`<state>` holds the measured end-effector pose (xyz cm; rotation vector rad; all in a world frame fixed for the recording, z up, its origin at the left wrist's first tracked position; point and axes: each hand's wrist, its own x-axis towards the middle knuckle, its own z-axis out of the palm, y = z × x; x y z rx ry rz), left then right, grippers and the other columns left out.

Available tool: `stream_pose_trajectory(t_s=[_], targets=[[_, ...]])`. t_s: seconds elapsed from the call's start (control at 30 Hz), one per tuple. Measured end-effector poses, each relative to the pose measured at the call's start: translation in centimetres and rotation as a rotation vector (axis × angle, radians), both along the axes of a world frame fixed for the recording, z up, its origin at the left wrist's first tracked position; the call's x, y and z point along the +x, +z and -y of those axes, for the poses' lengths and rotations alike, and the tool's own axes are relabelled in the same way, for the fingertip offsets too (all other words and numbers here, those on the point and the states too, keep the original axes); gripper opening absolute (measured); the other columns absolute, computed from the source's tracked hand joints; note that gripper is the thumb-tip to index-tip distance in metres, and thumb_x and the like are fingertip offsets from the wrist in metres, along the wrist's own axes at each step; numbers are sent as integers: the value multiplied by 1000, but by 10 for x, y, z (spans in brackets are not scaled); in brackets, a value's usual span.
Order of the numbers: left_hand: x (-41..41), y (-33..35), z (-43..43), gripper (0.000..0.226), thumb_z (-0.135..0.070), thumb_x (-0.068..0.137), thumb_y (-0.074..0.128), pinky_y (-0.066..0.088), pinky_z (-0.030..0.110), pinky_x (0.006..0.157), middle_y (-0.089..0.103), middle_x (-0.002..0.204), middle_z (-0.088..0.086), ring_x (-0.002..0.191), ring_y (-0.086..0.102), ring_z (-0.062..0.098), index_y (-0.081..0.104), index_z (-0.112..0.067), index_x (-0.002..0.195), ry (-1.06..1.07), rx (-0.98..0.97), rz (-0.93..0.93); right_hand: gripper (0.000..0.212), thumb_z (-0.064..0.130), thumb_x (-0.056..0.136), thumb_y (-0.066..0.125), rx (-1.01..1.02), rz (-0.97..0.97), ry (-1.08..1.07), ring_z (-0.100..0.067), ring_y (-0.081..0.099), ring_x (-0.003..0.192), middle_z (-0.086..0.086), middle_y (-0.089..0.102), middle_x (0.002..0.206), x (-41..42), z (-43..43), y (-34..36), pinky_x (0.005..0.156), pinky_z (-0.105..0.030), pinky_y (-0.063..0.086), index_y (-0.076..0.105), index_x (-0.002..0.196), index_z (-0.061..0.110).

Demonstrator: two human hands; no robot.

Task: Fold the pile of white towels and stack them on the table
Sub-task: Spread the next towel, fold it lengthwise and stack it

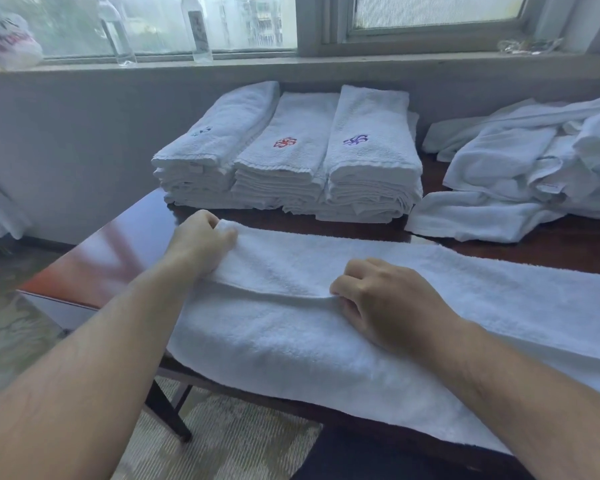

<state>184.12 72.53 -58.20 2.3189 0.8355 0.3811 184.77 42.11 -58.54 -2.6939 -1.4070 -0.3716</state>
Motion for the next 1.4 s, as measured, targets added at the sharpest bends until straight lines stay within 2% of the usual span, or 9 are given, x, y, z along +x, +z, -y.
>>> stream_pose_trajectory(t_s=[0.2,0.3,0.4,0.57,0.83,1.0,1.13,1.27,1.4], targets=[[-4,-3,44,44,-24,88,62,37,47,100,51,128,8,121,42,33,52,-21,130,12,389,135,35,52,95,46,244,-292,-101,-3,56,92,17,63,99,2,31,13,80,-28,48,74,98,30],[-7,4,100,36,-18,92,60,36,42,104,56,129,2,123,43,29,61,-25,127,-366,379,289,26,34,95,53,422,-211,-386,-19,62,94,4,71,95,21,69,18,78,-33,45,75,90,23],[-4,0,155,39,-35,101,50,26,37,117,46,149,-5,139,33,18,53,-36,140,-746,318,180,28,28,98,50,428,-226,-690,-32,60,112,-9,71,118,39,107,14,91,-40,44,73,110,19],[9,-23,181,68,-68,99,21,-2,44,125,-8,169,-6,155,-9,15,5,-41,159,-852,502,-232,65,53,102,21,107,-510,-743,-20,6,156,3,13,169,51,140,-9,125,-43,8,25,160,24],[11,-14,188,61,-60,102,21,-4,44,124,-5,169,-8,155,-7,15,8,-42,159,-812,452,-291,72,56,100,16,1,-433,-761,-23,-9,156,2,-5,170,57,127,-19,124,-49,-2,6,162,21],[8,-8,196,62,-53,104,20,-5,47,125,-11,169,-3,155,-13,20,0,-37,160,-814,475,-363,65,50,104,26,28,-462,-703,-29,0,156,-4,11,169,53,133,-9,124,-47,4,21,160,17],[10,5,241,62,-27,103,28,-1,46,125,-5,169,10,155,-11,30,6,-22,160,-950,449,-298,23,17,104,35,211,-535,-620,-42,34,141,-2,51,115,48,153,8,125,-39,7,57,101,11],[11,6,308,59,-33,105,32,1,37,123,1,170,3,155,-5,24,13,-29,160,-1137,416,-119,40,13,102,40,377,-377,-826,-30,34,145,-13,47,151,23,210,16,118,-28,19,60,136,9],[16,2,374,58,-39,104,34,5,36,124,9,169,-1,156,1,22,19,-36,160,-1254,385,48,36,20,100,38,419,-181,-1179,-36,49,124,-15,59,135,-1,288,15,101,-42,39,64,122,10]])
